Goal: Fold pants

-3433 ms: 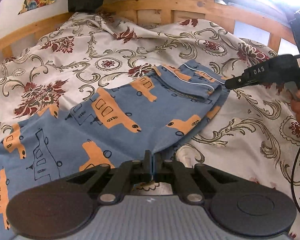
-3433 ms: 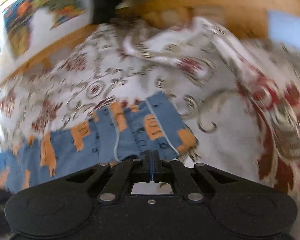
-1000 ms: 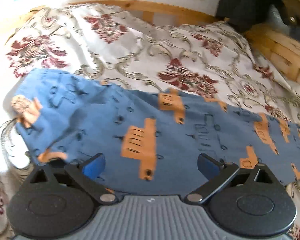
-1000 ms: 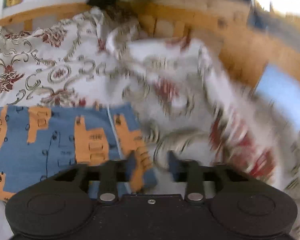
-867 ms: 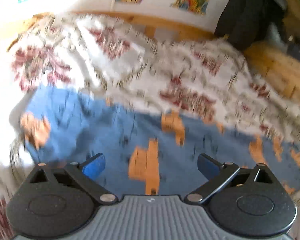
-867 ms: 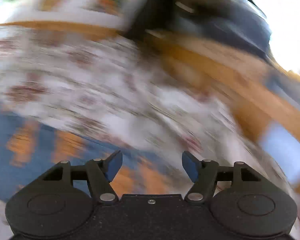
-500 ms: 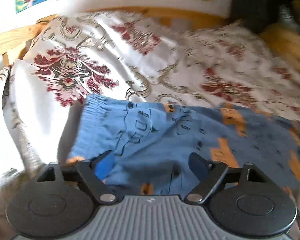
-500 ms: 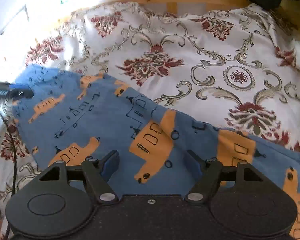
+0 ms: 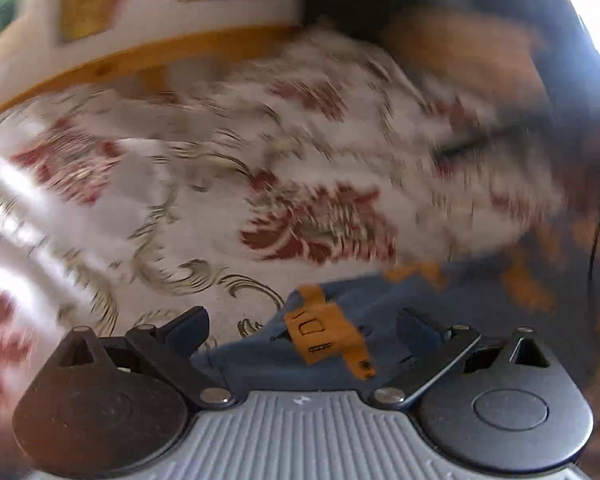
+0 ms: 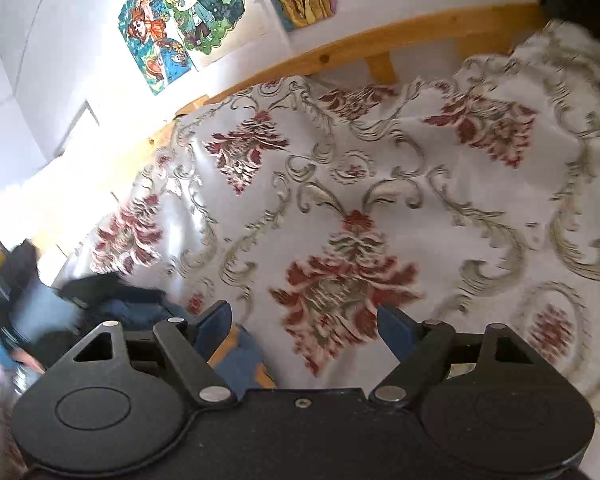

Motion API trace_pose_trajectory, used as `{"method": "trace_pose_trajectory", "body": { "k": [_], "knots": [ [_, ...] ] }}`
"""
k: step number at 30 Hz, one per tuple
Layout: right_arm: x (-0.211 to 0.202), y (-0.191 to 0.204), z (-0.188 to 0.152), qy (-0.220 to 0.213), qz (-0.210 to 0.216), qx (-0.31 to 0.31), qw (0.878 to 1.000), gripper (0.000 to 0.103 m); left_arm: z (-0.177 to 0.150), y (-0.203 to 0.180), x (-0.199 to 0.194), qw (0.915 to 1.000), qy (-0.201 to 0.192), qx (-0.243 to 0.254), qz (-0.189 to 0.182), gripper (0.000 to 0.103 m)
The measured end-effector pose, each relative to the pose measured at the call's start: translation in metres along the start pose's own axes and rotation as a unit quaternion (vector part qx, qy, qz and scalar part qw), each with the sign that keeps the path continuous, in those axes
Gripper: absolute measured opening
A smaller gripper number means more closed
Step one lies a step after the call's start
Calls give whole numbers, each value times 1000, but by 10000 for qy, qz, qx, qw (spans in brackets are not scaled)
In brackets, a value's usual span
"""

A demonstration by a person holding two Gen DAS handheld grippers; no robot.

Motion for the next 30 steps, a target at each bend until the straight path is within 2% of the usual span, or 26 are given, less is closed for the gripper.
{"method": "trace_pose_trajectory", "body": {
  "k": [1,3,7,10,15,17,19,22,27,28,29,30],
  "knots": [
    [5,1,4,121,109,7,9999,82,-1,-1,9,9995,193,250,2,101],
    [12,4,5,324,251,-50,9991,80,-10,-3,18,9979,453,443,-95,97],
    [37,15,-1,727,645,-190,9951,72,-35,-12,21,9949,720,260,-662,97],
    [59,29,-2,938,821,-522,9908,67,-57,-27,13,9957,556,327,-669,99],
    [98,59,-2,1257,1000,-1129,9805,62,-71,-31,-1,9974,312,54,-654,99],
    [109,70,-4,1376,1009,-1331,9763,54,-73,-31,-4,9975,273,36,-654,99],
    [113,76,-6,1494,1119,-1413,9722,50,-75,-31,-5,9975,246,-12,-661,100],
    [113,84,-7,1604,1292,-1435,9680,49,-77,-31,-7,9975,221,-54,-665,100],
    [119,89,0,1679,1326,-1136,9702,46,-77,-33,-8,9976,217,-109,-646,100],
    [122,90,1,1690,1280,-1083,9712,32,-77,-33,-9,9977,212,-111,-636,100],
    [125,92,0,1705,1160,-1092,9724,12,-78,-33,-9,9977,210,-123,-626,100],
    [127,94,-1,1691,1013,-1175,9733,3,-78,-34,-9,9978,209,-141,-615,100]
  ]
}}
Point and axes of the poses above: each gripper's, at about its wrist camera, not at the fingertips, and x roughly the way its jaws point, y to its left, z to its top, the point moved 1 cm from there along x, roughly the way its jaws point, and after that the axes turned 12 degrees about -z, right-handed, at the moved point
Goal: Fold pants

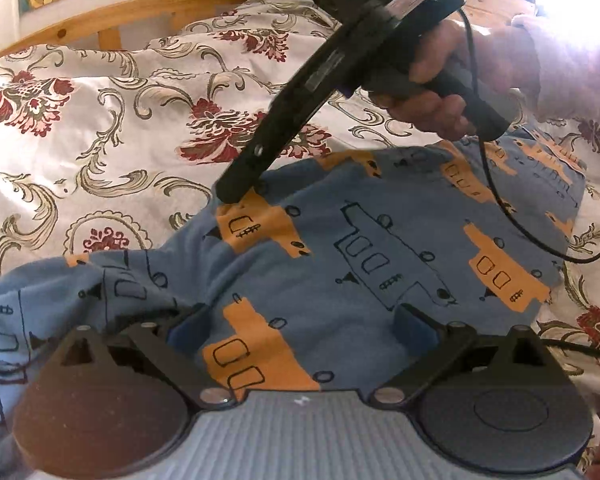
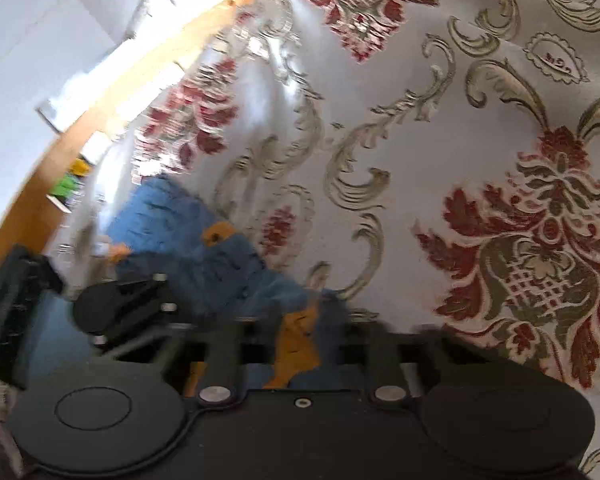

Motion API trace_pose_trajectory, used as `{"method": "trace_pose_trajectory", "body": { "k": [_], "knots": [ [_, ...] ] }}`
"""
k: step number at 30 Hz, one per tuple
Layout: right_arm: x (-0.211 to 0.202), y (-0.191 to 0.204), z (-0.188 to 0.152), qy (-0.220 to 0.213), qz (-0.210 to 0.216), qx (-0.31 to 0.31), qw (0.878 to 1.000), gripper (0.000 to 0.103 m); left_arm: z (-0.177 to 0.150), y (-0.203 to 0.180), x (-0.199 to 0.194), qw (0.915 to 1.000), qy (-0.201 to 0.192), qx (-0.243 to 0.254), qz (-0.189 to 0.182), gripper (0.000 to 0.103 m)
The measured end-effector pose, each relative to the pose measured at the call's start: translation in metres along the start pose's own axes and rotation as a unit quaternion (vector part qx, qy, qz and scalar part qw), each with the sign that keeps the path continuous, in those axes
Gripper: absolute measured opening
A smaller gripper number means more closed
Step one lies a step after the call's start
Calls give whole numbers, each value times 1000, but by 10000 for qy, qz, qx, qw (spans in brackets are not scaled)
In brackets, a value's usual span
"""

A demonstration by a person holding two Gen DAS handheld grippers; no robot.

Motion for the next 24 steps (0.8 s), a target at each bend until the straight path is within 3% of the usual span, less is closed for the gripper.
{"method": "trace_pose_trajectory", "body": {
  "k": [6,8,12,14,15,17,19,22,24],
  "knots": [
    [-10,-8,3,-519,-742,87,9959,0,-4,-1,-2,9999,52,-74,64,101],
    [-2,-14,2,-435,-798,142,9958,1,-7,0,-4,9999,76,-125,66,102],
    [-13,-20,-3,-603,-1454,-25,9875,22,-13,-3,-13,9994,168,-262,158,102],
    [-46,-23,-14,-780,-1283,198,9885,25,-15,-8,-21,9988,258,-342,242,102],
    [-61,-20,-23,-864,-1139,270,9894,28,-17,-9,-24,9983,315,-412,264,102],
    [-87,-13,-53,-869,-797,395,9922,51,-23,-13,-31,9976,305,-531,315,102],
    [-100,-7,-92,-716,-669,656,9930,61,-29,-16,-33,9971,324,-558,404,102],
    [-110,-19,-149,-527,-1114,1386,9827,61,-32,-21,-35,9962,363,-566,549,102],
    [-136,-33,-189,-757,-1441,2039,9654,60,-33,-23,-37,9949,441,-659,617,102]
  ]
}}
Point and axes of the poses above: each gripper's, at about its wrist camera, not at the fingertips, and x roughly the way its jaws point, y to its left, z to its top, the point moved 1 cm from there along x, roughly the way its jaws point, and after that the axes turned 12 degrees about -z, right-handed, at the moved point
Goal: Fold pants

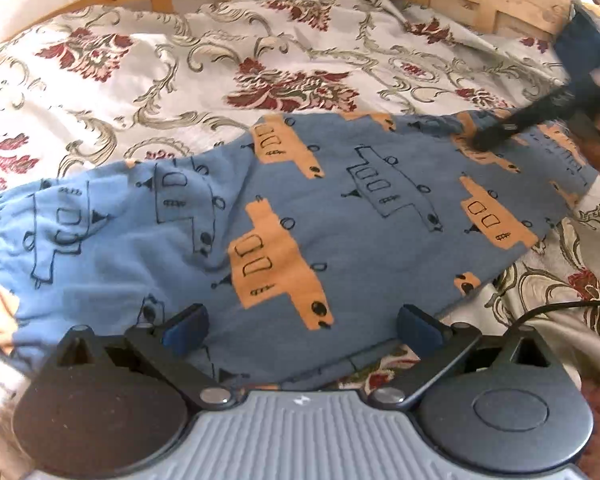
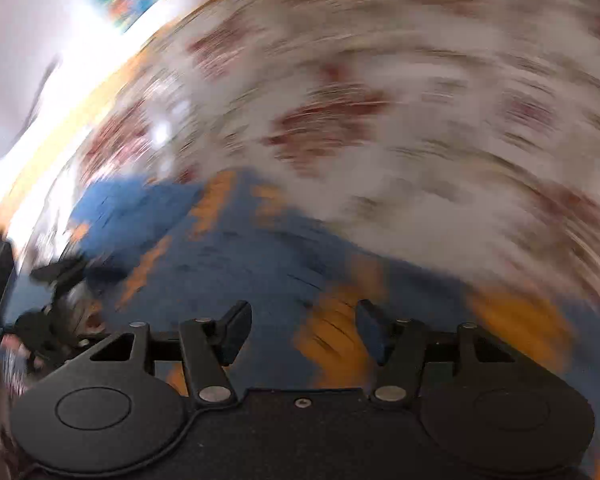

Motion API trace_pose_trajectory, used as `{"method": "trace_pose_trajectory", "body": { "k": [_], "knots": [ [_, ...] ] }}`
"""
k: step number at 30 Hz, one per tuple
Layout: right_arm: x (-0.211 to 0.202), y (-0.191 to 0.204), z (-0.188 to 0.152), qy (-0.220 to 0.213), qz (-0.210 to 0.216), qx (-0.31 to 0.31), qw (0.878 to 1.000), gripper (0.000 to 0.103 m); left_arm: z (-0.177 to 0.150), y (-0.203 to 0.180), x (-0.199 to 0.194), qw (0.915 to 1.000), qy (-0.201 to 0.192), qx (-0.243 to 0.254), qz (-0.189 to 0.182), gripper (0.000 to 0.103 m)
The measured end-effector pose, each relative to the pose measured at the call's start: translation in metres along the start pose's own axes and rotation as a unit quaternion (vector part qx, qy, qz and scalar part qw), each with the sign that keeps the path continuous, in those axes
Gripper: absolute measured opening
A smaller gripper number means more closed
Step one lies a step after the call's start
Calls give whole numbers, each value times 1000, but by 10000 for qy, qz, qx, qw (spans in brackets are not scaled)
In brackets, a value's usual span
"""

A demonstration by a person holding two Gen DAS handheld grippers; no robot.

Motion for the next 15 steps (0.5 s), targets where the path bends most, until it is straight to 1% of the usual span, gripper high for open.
{"method": "trace_pose_trajectory", "body": {
  "k": [1,2,3,4,5,6,7,9,10,11,12,14,15],
  "knots": [
    [-19,-17,-12,-218,-349,408,9983,65,1,-2,-2,9999,63,-90,50,103],
    [-41,-31,-24,-461,-747,841,9926,76,2,-3,-5,9997,113,-203,97,103],
    [-61,-41,-38,-663,-1125,1225,9838,83,3,-5,-9,9992,125,-357,117,103],
    [-79,-46,-50,-840,-1406,1498,9751,92,6,-9,-15,9983,43,-572,61,103],
    [-101,-49,-65,-1046,-1614,1722,9661,94,8,-11,-21,9971,-100,-746,-54,103],
    [-114,-52,-79,-1172,-1730,1857,9601,96,12,-16,-27,9948,-332,-936,-236,103],
    [-128,-51,-94,-1326,-1928,2011,9512,101,18,-21,-29,9924,-515,-1049,-381,103],
    [-143,-49,-122,-1654,-2340,2221,9320,101,37,-36,-26,9882,-786,-1122,-685,103],
    [-146,-50,-133,-1732,-2508,2338,9233,101,49,-44,-20,9874,-835,-1065,-823,103],
    [-146,-53,-141,-1704,-2611,2499,9167,101,64,-54,-13,9874,-841,-939,-959,103],
    [-144,-56,-146,-1673,-2582,2704,9123,100,80,-66,-5,9879,-824,-760,-1076,103],
    [-141,-68,-153,-1732,-2269,3115,9064,99,115,-93,12,9864,-855,-318,-1369,103],
    [-137,-67,-154,-1802,-2164,3240,9032,99,133,-108,22,9845,-854,-79,-1530,103]
  ]
}}
Point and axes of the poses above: each gripper's, at about its wrist camera, not at the fingertips, and x roughly the way its jaws point, y to its left, z to its top, the point moved 1 cm from there along x, roughly the way its jaws point, and after that the axes turned 12 degrees about -z, right-handed, at the moved point
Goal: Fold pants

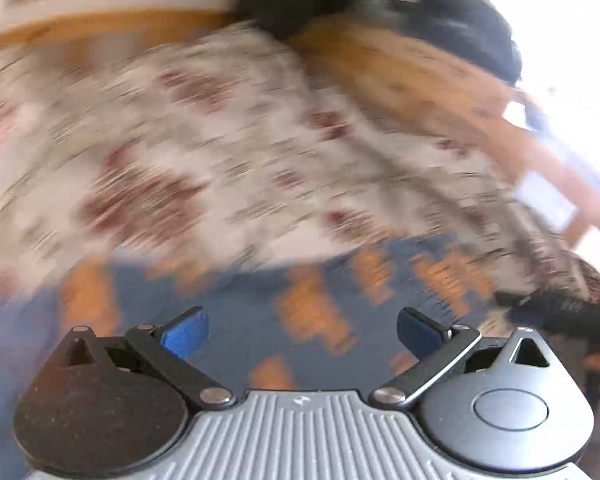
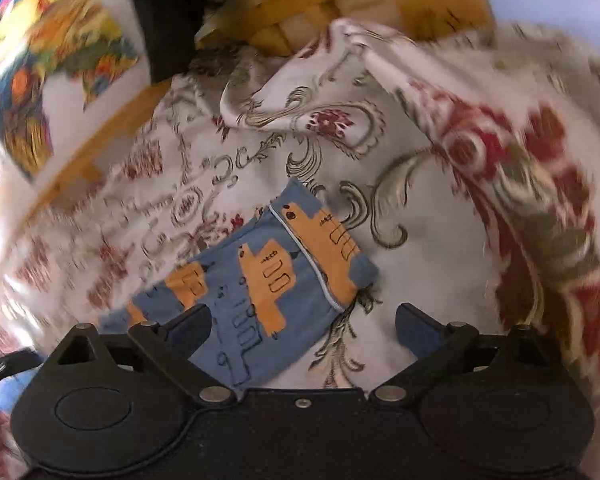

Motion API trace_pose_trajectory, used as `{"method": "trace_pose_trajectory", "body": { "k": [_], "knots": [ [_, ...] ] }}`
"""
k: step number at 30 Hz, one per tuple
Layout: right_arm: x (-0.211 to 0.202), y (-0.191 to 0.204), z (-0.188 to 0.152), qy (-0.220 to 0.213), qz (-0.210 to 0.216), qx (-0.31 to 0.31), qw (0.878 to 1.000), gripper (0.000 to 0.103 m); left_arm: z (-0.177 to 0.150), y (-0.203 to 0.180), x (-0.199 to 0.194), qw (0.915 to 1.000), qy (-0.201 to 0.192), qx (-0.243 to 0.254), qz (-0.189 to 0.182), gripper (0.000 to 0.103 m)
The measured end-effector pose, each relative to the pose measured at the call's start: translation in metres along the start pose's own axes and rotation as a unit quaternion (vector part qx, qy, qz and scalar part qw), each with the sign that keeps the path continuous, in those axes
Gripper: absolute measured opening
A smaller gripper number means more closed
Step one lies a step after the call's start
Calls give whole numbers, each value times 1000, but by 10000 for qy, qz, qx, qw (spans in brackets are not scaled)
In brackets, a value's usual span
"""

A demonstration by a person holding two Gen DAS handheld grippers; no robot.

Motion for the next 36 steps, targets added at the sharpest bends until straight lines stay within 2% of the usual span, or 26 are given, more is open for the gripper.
{"method": "trace_pose_trajectory", "body": {
  "k": [3,6,10,13,15,18,19,20,23,26,30,33,36],
  "knots": [
    [2,-10,-3,-89,269,357,9990,98,27,-27,50,9977,264,576,-241,103],
    [5,-22,4,-128,530,697,9961,93,31,-48,96,9921,627,1041,-320,103],
    [18,-41,13,-134,483,1135,9923,74,12,-52,147,9818,1188,1480,-18,103],
    [26,-43,19,-80,292,1025,9943,59,-5,-45,159,9793,1272,1571,99,103],
    [30,-36,20,-79,127,760,9970,56,-14,-47,158,9765,1148,1814,188,103],
    [34,-23,20,-121,-26,364,9993,53,-18,-55,154,9728,1166,1986,256,103],
    [35,-21,19,-108,-53,286,9995,38,-14,-58,153,9732,1167,1966,228,103],
    [35,-21,18,-71,-78,255,9996,27,-9,-60,151,9750,1132,1904,168,103],
    [32,-17,15,-116,-36,150,9998,22,11,-63,144,9843,939,1475,-250,103],
    [23,-3,12,-424,-22,-322,9986,20,32,-64,139,9883,843,820,-971,103],
    [10,24,1,-863,-121,-1302,9877,20,56,-63,143,9800,1008,47,-1715,103],
    [5,38,-8,-1098,-236,-1935,9747,20,63,-60,151,9733,1212,-389,-1912,103],
    [2,50,-17,-1289,-385,-2477,9595,20,67,-59,160,9702,1325,-753,-1882,102]
  ]
}}
Point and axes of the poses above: each gripper's, at about its wrist camera, not at the fingertips, and x roughly the way its jaws point, y to its left, z to its top, the point moved 1 cm from there along x, roughly the way its jaws point, and after that the axes turned 12 degrees about -z, right-handed, at the moved point
